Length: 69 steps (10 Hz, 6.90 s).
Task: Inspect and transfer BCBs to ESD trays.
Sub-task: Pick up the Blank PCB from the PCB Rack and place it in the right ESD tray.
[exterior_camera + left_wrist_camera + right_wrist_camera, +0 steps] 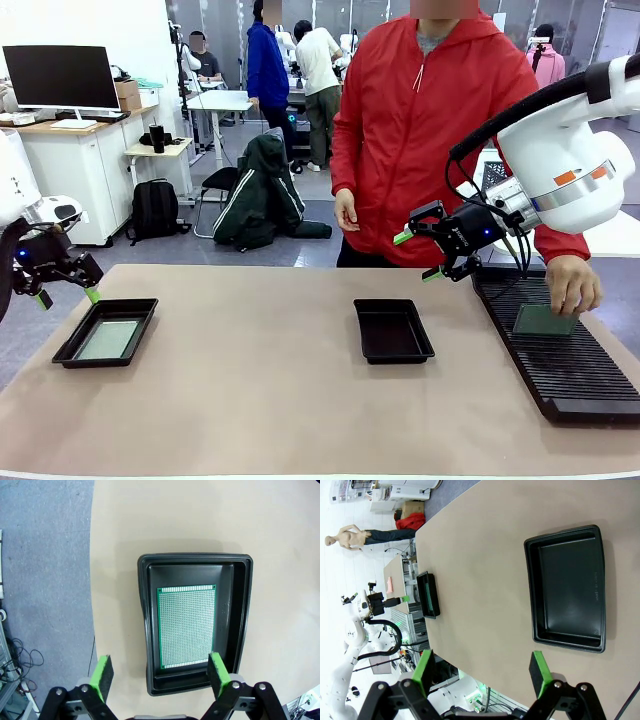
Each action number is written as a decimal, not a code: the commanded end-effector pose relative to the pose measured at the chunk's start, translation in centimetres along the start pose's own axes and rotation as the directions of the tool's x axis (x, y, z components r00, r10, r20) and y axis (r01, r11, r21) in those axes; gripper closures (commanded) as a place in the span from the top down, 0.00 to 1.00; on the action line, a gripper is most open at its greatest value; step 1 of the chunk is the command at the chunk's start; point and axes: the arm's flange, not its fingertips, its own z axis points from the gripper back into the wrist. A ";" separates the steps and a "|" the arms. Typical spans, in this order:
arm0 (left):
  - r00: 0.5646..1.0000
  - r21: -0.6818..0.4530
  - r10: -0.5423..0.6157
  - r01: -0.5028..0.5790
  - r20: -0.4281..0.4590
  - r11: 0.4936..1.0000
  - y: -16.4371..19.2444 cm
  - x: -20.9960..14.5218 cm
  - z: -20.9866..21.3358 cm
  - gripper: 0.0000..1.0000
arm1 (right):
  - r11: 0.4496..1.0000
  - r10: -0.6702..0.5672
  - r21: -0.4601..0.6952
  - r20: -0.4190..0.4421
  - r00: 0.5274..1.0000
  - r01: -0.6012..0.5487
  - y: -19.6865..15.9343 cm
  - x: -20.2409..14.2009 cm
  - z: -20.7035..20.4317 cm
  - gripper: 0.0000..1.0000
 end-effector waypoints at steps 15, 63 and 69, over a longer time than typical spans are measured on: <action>1.000 -0.001 -0.001 0.001 0.007 1.000 0.2 0.0 -0.2 1.00 | 0.986 0.148 -0.062 -0.075 0.986 -0.152 -0.9 -0.9 5.8 1.00; 1.000 -0.001 -0.001 0.001 0.007 1.000 0.2 0.0 -0.2 1.00 | -0.258 0.699 0.007 -0.689 -0.191 -0.966 -18.2 4.6 9.8 1.00; 1.000 -0.001 -0.001 0.001 0.007 1.000 0.2 0.0 -0.2 1.00 | -0.256 0.704 0.003 -0.685 -0.189 -0.967 -18.1 4.6 9.7 0.94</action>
